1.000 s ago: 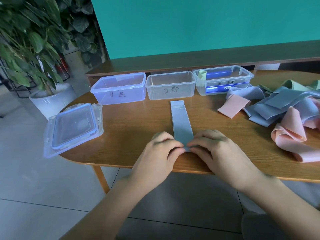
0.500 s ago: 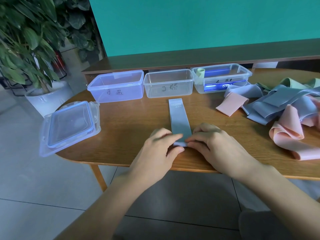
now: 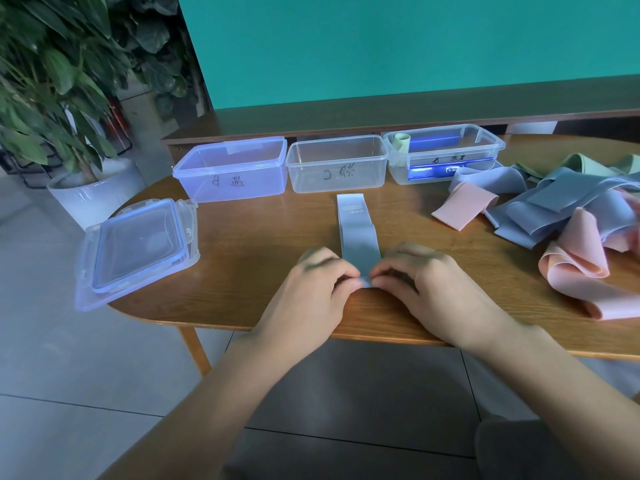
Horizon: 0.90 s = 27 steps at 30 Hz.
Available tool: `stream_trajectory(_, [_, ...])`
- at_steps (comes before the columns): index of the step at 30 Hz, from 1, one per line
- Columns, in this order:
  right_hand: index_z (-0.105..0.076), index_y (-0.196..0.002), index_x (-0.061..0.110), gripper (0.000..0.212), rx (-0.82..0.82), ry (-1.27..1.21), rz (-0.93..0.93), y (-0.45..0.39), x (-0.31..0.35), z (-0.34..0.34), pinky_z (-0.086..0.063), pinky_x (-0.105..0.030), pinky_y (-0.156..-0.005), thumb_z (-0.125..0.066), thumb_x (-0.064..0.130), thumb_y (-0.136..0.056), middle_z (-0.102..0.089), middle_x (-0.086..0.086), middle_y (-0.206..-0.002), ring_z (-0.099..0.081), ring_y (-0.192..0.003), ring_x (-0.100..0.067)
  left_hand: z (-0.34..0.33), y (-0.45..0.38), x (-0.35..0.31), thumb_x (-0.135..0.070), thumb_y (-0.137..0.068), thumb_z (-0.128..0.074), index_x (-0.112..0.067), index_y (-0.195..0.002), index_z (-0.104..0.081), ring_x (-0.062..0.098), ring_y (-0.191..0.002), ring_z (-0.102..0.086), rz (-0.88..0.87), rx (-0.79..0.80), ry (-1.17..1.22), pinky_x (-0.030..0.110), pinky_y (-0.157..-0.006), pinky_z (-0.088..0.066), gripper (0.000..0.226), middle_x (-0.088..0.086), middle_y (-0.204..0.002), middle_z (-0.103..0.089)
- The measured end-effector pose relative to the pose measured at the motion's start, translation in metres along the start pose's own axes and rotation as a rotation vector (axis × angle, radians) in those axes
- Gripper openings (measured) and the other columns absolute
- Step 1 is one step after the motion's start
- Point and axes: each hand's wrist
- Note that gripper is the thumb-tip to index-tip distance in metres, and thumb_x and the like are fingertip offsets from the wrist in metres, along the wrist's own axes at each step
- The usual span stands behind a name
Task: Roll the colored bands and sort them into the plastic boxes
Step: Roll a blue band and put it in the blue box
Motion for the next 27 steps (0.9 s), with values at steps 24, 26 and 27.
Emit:
stream_trajectory(24, [-0.074,-0.104,0.020,0.010,-0.025,-0.003,0.019,0.002,-0.003,0.001,-0.047,-0.019,-0.083,-0.069,0.022,-0.095,-0.068,0.009,-0.097,-0.062,-0.088,-0.006,-0.002,0.001,-0.004,-0.022,-0.096,-0.066,-0.020,-0.098,-0.068,0.006,-0.087,-0.054,0.039,0.017,0.074,0.023,-0.076,-0.044,0.004,-0.012,-0.095,-0.061])
stream_trajectory(26, [-0.069,-0.102,0.024,0.008,-0.024,-0.028,0.001,0.007,-0.001,0.003,-0.046,-0.018,-0.081,-0.071,0.024,-0.094,-0.066,0.016,-0.094,-0.061,-0.087,-0.003,-0.001,0.007,-0.006,-0.023,-0.097,-0.064,-0.022,-0.099,-0.066,0.006,-0.088,-0.054,0.019,0.021,0.073,0.023,-0.076,-0.045,0.003,-0.013,-0.094,-0.060])
stream_trajectory(27, [-0.068,-0.099,0.026,0.006,-0.012,-0.035,-0.003,0.009,0.000,0.004,-0.046,-0.017,-0.080,-0.071,0.025,-0.094,-0.065,0.019,-0.092,-0.061,-0.086,-0.001,-0.001,0.010,-0.007,-0.023,-0.097,-0.064,-0.022,-0.099,-0.064,0.006,-0.089,-0.054,0.012,0.026,0.072,0.024,-0.075,-0.045,0.002,-0.013,-0.094,-0.060])
Point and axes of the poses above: each hand's wrist, its own y-axis away from the middle knuckle, its own z-axis out of the back of the hand, x = y × z
